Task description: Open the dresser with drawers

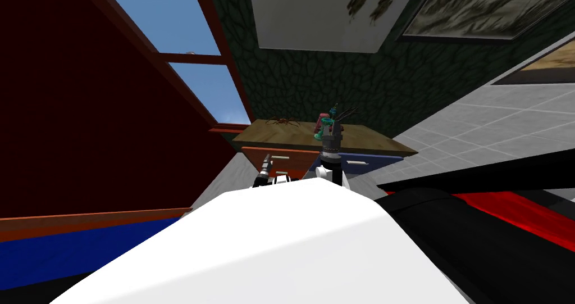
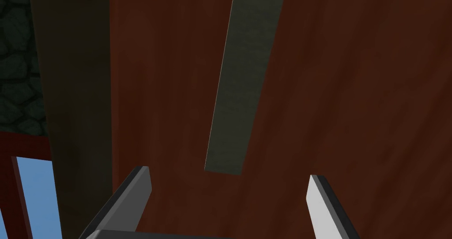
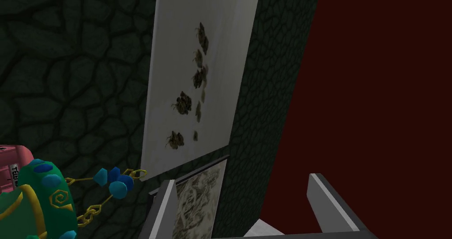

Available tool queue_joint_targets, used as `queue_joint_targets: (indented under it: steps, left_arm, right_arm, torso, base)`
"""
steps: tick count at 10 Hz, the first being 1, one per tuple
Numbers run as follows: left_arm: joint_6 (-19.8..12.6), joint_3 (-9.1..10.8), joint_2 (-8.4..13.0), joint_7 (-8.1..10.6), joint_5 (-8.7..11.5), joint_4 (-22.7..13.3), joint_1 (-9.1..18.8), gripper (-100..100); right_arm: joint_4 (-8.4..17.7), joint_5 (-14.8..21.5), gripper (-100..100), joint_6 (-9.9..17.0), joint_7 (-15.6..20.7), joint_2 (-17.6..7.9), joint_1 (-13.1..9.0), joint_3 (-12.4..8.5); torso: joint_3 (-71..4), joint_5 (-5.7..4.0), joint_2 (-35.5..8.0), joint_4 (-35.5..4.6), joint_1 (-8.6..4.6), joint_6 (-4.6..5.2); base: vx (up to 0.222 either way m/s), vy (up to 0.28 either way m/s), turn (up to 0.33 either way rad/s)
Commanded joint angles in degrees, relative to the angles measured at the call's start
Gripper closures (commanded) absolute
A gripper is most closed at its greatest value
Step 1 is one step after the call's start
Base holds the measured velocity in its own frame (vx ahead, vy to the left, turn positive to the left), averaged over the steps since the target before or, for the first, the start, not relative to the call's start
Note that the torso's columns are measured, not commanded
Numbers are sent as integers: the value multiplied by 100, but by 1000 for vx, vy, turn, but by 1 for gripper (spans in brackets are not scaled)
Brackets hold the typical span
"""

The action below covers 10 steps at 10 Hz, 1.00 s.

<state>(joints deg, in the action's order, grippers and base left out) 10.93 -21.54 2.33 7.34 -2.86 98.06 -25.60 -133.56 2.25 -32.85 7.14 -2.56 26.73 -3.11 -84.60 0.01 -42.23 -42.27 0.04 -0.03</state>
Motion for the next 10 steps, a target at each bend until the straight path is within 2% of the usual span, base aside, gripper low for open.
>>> queue_joint_targets:
  steps: [1, 2, 3, 4, 5, 6, 7, 10]
  left_arm:
    - [42, -445, -22, -146, -57, 139, -201, -100]
    - [42, -535, -22, -146, -57, 139, -201, -100]
    - [40, -469, -14, -132, -55, 163, -219, -100]
    - [17, -225, -10, -57, -19, 35, -56, 100]
    - [-8, -69, 1, 32, 18, -69, 88, 100]
    - [-8, 84, 1, 32, 18, -69, 88, 100]
    - [-33, 219, 13, 121, 56, -172, 232, 100]
    - [-58, 703, 24, 209, 93, -276, 377, 100]
  right_arm:
    - [0, 0, 0, 0, 0, 0, -2, 1]
    - [0, 0, 0, 0, 0, 1, -3, 1]
    - [1, 0, 0, 1, 0, 1, -3, 2]
    - [1, 0, 0, 1, 0, 1, -4, 2]
    - [1, 0, 0, 1, 0, 0, -4, 2]
    - [1, 0, 0, 1, 0, 0, -5, 2]
    - [1, 0, 0, 1, 0, 0, -4, 2]
    - [1, 0, 0, 1, 0, 0, -5, 2]
  torso:
    - [4, -1, -8, -2, -6, 6]
    - [21, -4, -37, -9, -16, 4]
    - [23, -5, -37, -11, -16, 4]
    - [12, -1, -17, -5, -1, 4]
    - [-2, 2, 4, 1, 8, 5]
    - [-3, 6, 11, 4, 10, 9]
    - [-6, 2, 11, 5, 15, -11]
    - [-9, 7, 20, 19, 13, 0]
  base:
    - [-6, -21, 73]
    - [-29, -36, 104]
    - [-15, -10, 22]
    - [13, 7, -150]
    - [-46, 14, -337]
    - [-83, 2, -244]
    - [-111, -20, -315]
    - [-102, -24, -195]
